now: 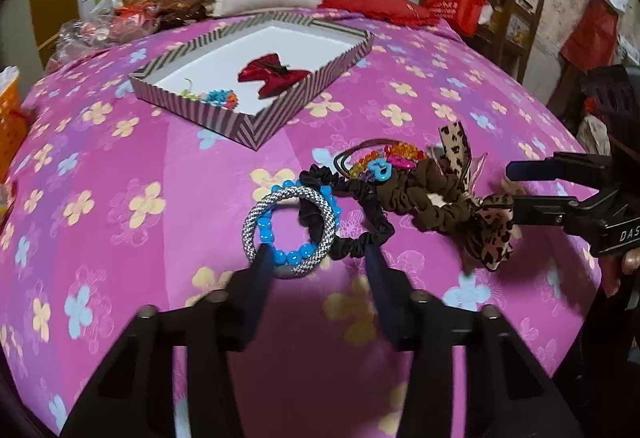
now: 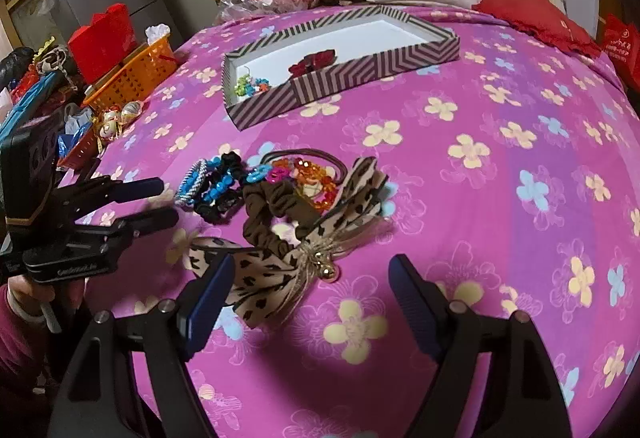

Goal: Organize jewelry
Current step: 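Grasp the grey braided hair tie with the left tool while the right grasps the leopard-print bow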

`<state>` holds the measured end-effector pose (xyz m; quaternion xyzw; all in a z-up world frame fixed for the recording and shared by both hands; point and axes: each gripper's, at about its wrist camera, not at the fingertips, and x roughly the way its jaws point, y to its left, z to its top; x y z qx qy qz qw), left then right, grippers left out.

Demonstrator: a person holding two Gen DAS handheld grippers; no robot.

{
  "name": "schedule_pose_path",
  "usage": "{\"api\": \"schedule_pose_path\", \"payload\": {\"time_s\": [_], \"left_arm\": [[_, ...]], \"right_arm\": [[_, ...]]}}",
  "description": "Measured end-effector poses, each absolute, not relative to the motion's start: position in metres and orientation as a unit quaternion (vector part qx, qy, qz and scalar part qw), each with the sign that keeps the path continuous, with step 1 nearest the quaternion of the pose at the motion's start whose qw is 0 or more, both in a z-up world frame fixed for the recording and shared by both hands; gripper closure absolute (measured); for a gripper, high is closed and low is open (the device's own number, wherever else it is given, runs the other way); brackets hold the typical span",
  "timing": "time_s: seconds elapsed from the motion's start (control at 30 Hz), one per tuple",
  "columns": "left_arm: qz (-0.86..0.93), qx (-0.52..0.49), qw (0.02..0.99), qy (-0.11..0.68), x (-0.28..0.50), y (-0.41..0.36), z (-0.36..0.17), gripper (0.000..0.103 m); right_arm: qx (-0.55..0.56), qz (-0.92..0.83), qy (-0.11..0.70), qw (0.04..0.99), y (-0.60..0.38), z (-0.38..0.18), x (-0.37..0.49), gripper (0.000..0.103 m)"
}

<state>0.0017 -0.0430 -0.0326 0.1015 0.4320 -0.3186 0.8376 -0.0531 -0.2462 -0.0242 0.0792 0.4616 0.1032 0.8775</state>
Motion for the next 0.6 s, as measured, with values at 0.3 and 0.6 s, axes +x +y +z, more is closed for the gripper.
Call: {"api": "schedule_pose_path", "payload": {"time_s": [0.3, 0.6], "left_arm": [[-0.33, 0.134, 0.826, 0.438, 0.008, -0.053, -0.042, 0.094], [-0.319, 0.09, 0.834, 0.442, 0.013, -0.037, -0.038, 0.102]], "right_arm": [[0.081, 0.103, 0.467, 0.875, -0.247, -0.029, -0.05, 0.02], [0.087, 0.105, 0.473, 0.871, -0.241, -0.035, -0.041, 0.02]]}}
